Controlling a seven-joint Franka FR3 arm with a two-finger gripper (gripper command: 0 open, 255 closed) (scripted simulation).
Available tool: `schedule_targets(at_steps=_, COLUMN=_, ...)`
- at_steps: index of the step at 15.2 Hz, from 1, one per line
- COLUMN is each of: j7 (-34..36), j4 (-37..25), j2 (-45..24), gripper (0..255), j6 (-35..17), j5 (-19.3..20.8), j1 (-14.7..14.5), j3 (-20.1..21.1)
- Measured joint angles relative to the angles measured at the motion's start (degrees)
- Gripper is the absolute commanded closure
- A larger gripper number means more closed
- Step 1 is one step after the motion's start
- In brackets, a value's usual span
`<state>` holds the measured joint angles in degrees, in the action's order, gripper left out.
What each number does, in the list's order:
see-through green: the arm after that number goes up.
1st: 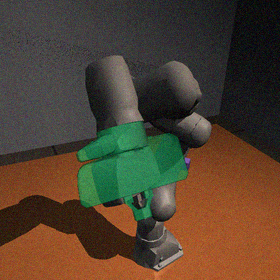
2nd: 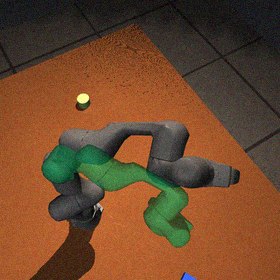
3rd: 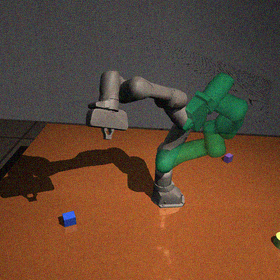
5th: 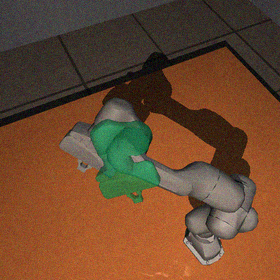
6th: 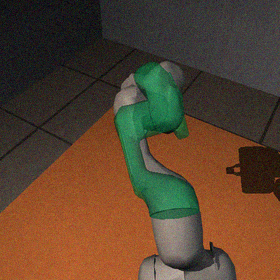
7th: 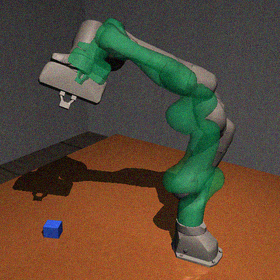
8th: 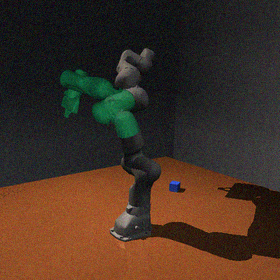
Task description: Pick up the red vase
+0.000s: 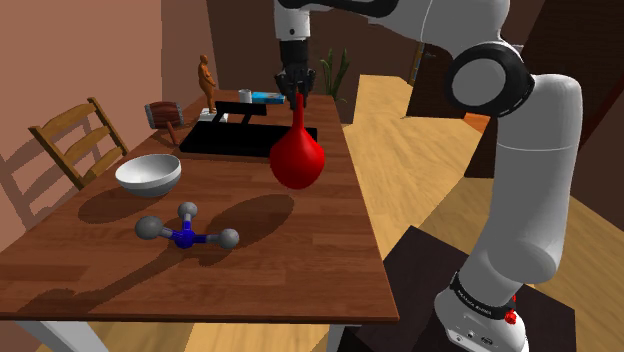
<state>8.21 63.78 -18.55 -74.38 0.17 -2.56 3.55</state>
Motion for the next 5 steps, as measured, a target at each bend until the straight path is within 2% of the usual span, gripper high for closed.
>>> schedule_targets(at_steps=5, j7=0.07, j4=-7.70, j2=-2.71, gripper=255, j6=5.01, j5=0.15, j1=-0.17, j3=0.01)
